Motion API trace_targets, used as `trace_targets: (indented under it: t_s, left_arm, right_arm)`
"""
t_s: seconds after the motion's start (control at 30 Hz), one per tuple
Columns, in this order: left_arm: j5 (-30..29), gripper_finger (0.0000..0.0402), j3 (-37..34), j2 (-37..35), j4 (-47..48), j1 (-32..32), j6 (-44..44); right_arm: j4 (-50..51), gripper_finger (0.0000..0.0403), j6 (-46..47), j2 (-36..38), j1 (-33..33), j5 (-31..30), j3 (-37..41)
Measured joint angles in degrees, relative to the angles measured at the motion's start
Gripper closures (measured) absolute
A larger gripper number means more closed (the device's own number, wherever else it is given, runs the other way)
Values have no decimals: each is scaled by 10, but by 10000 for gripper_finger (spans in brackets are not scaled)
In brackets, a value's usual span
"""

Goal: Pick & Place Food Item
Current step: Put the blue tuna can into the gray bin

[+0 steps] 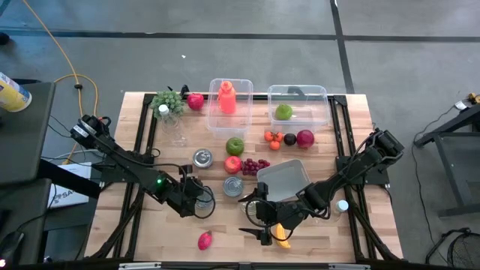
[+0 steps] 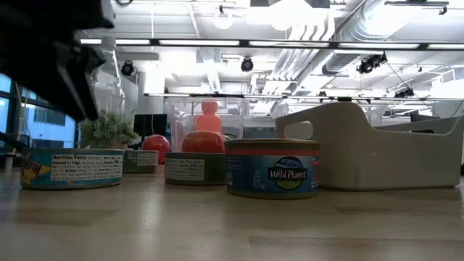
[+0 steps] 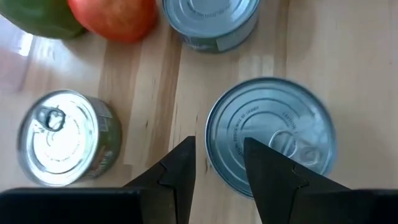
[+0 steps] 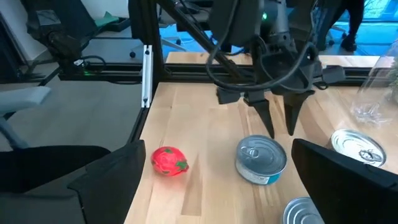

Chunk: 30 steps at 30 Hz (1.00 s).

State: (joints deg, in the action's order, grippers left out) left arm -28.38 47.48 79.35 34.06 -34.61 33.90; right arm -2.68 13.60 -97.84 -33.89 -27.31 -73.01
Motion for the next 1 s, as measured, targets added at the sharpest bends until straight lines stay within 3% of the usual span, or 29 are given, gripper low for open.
trace_targets:
  t_s: [0.3,0.53,0.73,1.0]
  left_arm:
    - [18,275,-55,0,-87,0,7]
    - [23,275,-76,0,-89,10,11]
    - [30,275,-97,2,-96,26,67]
    - [71,281,-108,2,-93,31,99]
  right_arm:
    - [5,9,31,0,0,37,0]
    - [8,9,52,0,-3,38,0]
    - [9,9,62,0,-7,38,0]
    - [14,9,63,0,-7,38,0]
